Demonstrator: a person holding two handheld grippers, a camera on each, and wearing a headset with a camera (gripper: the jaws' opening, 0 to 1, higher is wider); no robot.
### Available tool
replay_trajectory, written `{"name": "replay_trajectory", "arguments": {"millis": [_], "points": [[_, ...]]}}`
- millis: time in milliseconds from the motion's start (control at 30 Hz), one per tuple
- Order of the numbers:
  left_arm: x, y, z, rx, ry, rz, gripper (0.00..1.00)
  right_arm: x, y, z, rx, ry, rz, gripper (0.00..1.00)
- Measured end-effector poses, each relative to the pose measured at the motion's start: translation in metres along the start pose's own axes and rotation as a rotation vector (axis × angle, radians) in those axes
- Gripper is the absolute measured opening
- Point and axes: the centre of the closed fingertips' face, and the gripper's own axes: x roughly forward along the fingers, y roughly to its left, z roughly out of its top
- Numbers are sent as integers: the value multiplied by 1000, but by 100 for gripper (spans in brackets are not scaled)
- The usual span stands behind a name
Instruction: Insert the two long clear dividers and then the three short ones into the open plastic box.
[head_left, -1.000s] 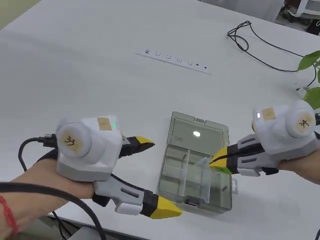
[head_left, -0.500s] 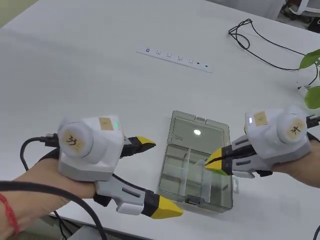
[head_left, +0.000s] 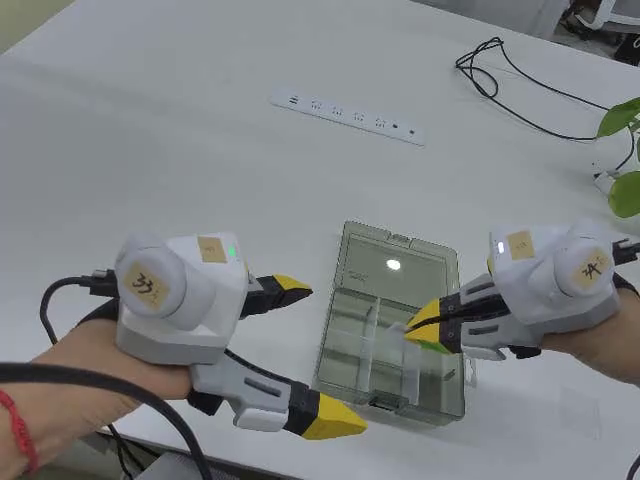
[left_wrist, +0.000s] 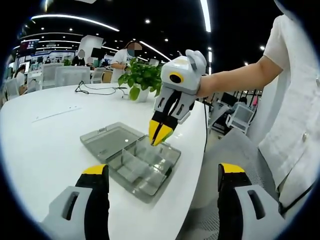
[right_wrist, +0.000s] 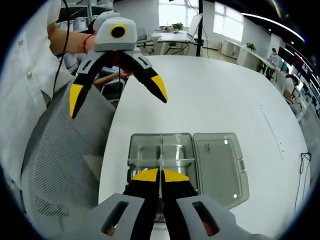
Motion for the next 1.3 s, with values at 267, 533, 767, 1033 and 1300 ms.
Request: {"name": "replay_trajectory", "arguments": {"millis": [267, 533, 767, 1033, 1300], "points": [[0, 1, 0, 3, 2, -1, 92, 16, 0, -6, -1, 47, 5, 3], [0, 2, 0, 3, 2, -2, 92, 31, 0, -16, -14, 108, 8, 3], [0, 2, 1, 1, 1, -1, 91, 38, 0, -23, -47, 161, 8, 3], [0, 3, 0, 2, 4, -2, 91, 38, 1, -23, -58, 178, 6, 3], [0, 0, 1, 9, 4, -4, 91, 40, 0, -25, -60, 197, -5, 3]]}}
